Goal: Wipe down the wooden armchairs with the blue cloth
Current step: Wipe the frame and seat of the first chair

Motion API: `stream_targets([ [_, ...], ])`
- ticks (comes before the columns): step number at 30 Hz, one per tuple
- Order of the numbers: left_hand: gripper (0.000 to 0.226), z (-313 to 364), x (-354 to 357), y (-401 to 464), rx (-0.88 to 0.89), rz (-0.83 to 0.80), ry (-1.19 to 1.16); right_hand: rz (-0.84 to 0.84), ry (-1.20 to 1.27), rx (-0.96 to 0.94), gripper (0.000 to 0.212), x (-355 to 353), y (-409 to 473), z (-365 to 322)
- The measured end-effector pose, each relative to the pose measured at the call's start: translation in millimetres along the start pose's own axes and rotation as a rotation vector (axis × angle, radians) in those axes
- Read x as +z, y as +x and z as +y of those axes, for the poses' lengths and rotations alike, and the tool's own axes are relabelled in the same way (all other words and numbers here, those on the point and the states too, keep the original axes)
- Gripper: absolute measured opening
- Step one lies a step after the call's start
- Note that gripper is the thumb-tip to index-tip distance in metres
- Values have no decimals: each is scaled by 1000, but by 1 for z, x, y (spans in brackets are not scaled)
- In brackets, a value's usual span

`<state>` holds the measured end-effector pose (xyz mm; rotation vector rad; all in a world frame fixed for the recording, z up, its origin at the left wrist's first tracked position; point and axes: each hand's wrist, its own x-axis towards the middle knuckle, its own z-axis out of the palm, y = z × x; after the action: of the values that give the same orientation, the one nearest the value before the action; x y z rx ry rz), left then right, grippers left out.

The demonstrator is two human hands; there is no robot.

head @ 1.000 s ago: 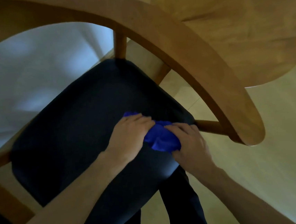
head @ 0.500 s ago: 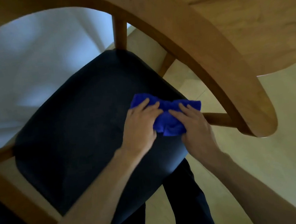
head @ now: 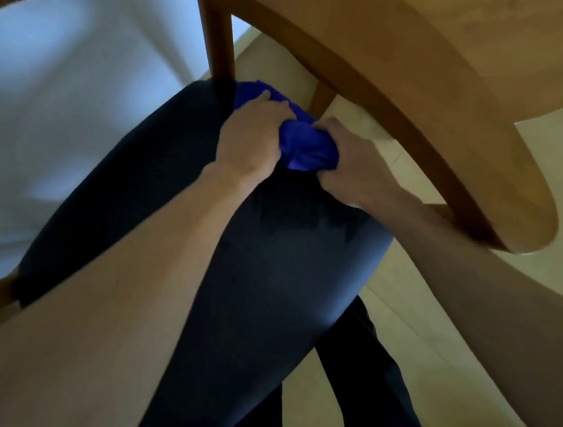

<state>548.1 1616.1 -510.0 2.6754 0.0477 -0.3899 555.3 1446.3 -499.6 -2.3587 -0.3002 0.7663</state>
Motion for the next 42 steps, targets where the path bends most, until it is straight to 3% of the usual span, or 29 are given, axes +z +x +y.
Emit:
stream_targets([
  [4,30,10,13,-73,2,91,-52,54,-79,-6,62,13,-48,10],
  [7,43,27,23,-130,-39,-57,-62,-73,-215,18,60,26,-90,15],
  [10,54,29,23,-159,-28,-183,-45,-189,-398,-33,73,33,-114,20],
  [13,45,27,7,-133,23,-88,-93,-113,-388,-91,93,31,-103,20],
  [15,32,31,-11,-94,76,6,-159,-59,-173,-33,101,23,-77,16],
  [17,24,35,-25,-47,154,51,-110,58,4,33,92,11,-46,14],
  [20,18,33,-29,1,228,81,-48,305,-35,-23,75,-2,-15,11],
  [23,16,18,-8,1,211,-37,47,82,-118,-80,70,7,-12,14],
  [25,27,10,5,-22,142,-51,35,-53,-245,-70,82,17,-25,16],
  [27,45,8,10,-51,108,-43,108,-48,-336,-97,82,21,-42,19],
  [30,83,11,10,-94,107,-199,255,-17,-341,-185,66,17,-62,24],
  [32,96,9,1,-100,92,-242,208,-7,-334,-156,76,10,-60,24],
  [36,85,0,-15,-57,50,-171,64,-110,-265,30,103,3,-37,14],
  [39,71,-3,-21,-23,85,-321,155,-30,-25,142,85,0,-30,10],
  [42,56,-5,-29,-23,170,-235,248,79,-303,71,62,0,-42,5],
])
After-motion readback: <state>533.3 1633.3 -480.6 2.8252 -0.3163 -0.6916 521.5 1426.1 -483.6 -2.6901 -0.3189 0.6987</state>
